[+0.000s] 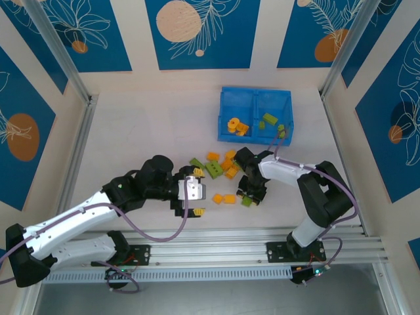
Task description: Sort the legos into containers by color
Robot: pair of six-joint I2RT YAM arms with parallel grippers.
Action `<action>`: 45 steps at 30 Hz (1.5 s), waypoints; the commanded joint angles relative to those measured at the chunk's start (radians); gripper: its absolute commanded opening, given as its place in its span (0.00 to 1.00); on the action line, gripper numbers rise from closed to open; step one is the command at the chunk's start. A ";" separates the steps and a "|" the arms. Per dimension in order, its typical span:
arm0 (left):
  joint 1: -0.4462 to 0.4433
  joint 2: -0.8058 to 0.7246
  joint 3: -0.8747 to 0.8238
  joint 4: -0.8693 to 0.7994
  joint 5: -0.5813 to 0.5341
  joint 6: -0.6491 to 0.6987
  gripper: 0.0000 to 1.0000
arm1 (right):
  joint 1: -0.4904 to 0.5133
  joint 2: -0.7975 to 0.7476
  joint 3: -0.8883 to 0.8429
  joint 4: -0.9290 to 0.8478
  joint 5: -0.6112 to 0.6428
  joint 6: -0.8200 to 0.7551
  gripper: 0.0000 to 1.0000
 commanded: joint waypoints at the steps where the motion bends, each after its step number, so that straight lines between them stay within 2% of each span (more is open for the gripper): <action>1: -0.013 -0.009 -0.021 0.045 0.045 0.018 1.00 | 0.005 -0.060 -0.023 0.018 0.048 0.023 0.34; 5: -0.012 -0.018 -0.022 0.070 0.072 0.015 1.00 | 0.001 -0.179 -0.016 -0.025 0.114 0.021 0.31; 8: -0.012 -0.024 -0.018 0.086 0.082 0.009 1.00 | -0.005 -0.288 0.030 -0.086 0.218 -0.032 0.32; 11: -0.012 -0.032 -0.014 0.116 0.076 -0.015 1.00 | -0.023 -0.363 0.106 -0.105 0.373 -0.183 0.32; 14: -0.012 -0.037 -0.014 0.184 0.021 -0.085 1.00 | -0.099 -0.374 0.188 -0.048 0.434 -0.413 0.32; 16: -0.012 -0.025 -0.004 0.211 -0.066 -0.151 1.00 | -0.168 -0.344 0.245 0.019 0.435 -0.574 0.32; 21: -0.012 0.039 0.062 0.117 -0.302 -0.285 1.00 | -0.344 -0.138 0.439 0.109 0.399 -0.752 0.33; 24: -0.012 0.055 0.088 0.079 -0.392 -0.406 1.00 | -0.408 0.041 0.595 0.115 0.379 -0.772 0.34; 27: -0.012 0.062 0.123 0.030 -0.431 -0.523 1.00 | -0.452 0.227 0.753 0.116 0.343 -0.778 0.35; 31: -0.013 0.078 0.172 -0.081 -0.515 -0.687 1.00 | -0.472 0.469 0.992 -0.003 0.349 -0.765 0.35; 33: -0.012 0.087 0.180 -0.132 -0.570 -0.772 1.00 | -0.470 0.540 1.063 -0.057 0.354 -0.753 0.37; 35: -0.011 0.093 0.174 -0.162 -0.610 -0.844 1.00 | -0.468 0.565 1.086 -0.082 0.345 -0.735 0.41; 39: -0.008 0.099 0.134 -0.132 -0.623 -0.908 1.00 | -0.462 0.537 1.075 -0.102 0.331 -0.710 0.51; 45: 0.045 0.178 0.142 -0.112 -0.652 -1.082 1.00 | -0.465 0.383 1.062 -0.143 0.305 -0.711 0.55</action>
